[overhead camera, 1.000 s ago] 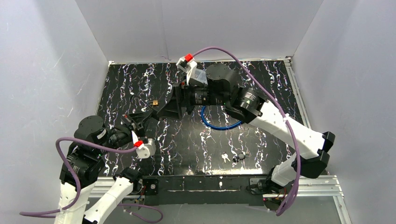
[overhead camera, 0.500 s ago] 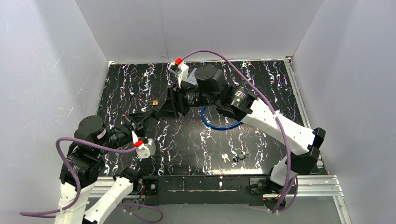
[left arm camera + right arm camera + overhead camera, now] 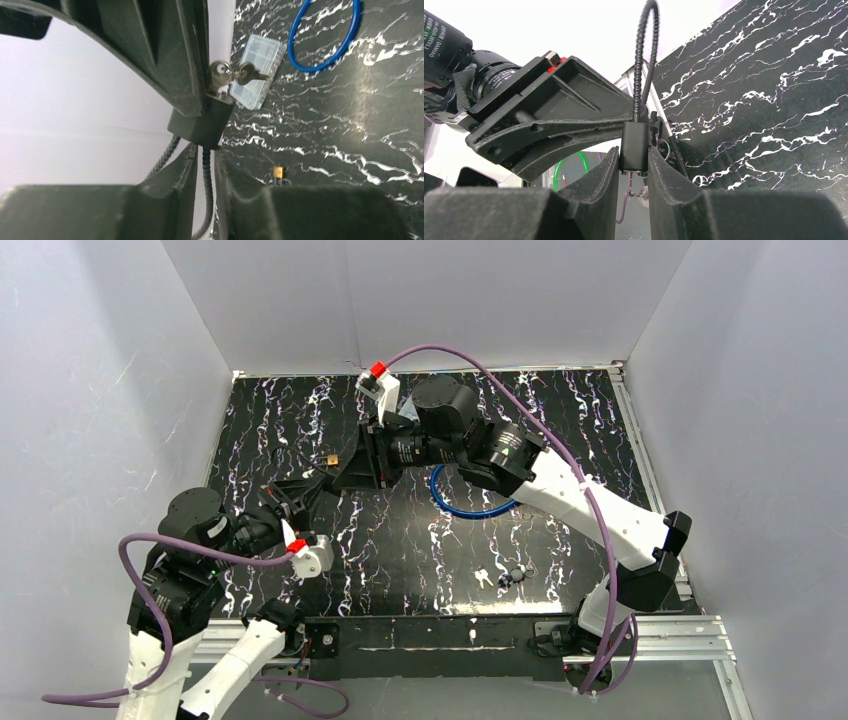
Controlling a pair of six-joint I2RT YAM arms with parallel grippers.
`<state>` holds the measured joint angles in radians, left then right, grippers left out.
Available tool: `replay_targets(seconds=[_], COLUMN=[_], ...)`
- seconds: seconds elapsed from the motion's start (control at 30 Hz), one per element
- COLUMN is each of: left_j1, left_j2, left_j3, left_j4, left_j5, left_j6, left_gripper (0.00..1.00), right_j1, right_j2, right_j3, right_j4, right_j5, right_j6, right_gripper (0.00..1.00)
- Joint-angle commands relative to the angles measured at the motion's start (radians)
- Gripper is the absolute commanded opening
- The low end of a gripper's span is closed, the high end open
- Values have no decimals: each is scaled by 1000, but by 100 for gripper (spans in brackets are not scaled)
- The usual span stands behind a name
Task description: Unlock with the key
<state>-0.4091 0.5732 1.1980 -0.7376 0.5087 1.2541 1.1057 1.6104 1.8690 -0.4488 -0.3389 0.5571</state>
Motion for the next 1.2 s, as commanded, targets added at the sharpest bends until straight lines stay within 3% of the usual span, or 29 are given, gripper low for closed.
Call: replay_targets(seconds=[0.0, 0.03, 0.1, 0.3, 0.67, 1.0, 1.17], left_j1=[-4, -4, -4, -4, -4, -5, -5], left_j2=[2, 2, 7, 56, 283, 331, 369], left_j3=[50, 60, 89, 219, 400, 364, 403], left_j4=[15, 1, -32, -158, -455, -373, -479], left_j5=[67, 75, 94, 169, 305, 320, 357], left_j6=[-33, -44, -70, -193, -379, -411, -368], left_gripper=[29, 38, 74, 98, 98, 98, 86], right_j1=[4, 4, 4, 3, 23, 70, 78], right_j2=[-21, -29, -51, -122, -183, -194, -198], right_j3=[4, -5, -27, -118, -138, -118, -114], right_j4=[41, 38, 30, 23, -16, -52, -57], right_j5=[13, 16, 21, 15, -6, 47, 62], right_j6=[-26, -39, -70, -134, -269, -320, -333], right_gripper=[1, 1, 1, 1, 1, 1, 1])
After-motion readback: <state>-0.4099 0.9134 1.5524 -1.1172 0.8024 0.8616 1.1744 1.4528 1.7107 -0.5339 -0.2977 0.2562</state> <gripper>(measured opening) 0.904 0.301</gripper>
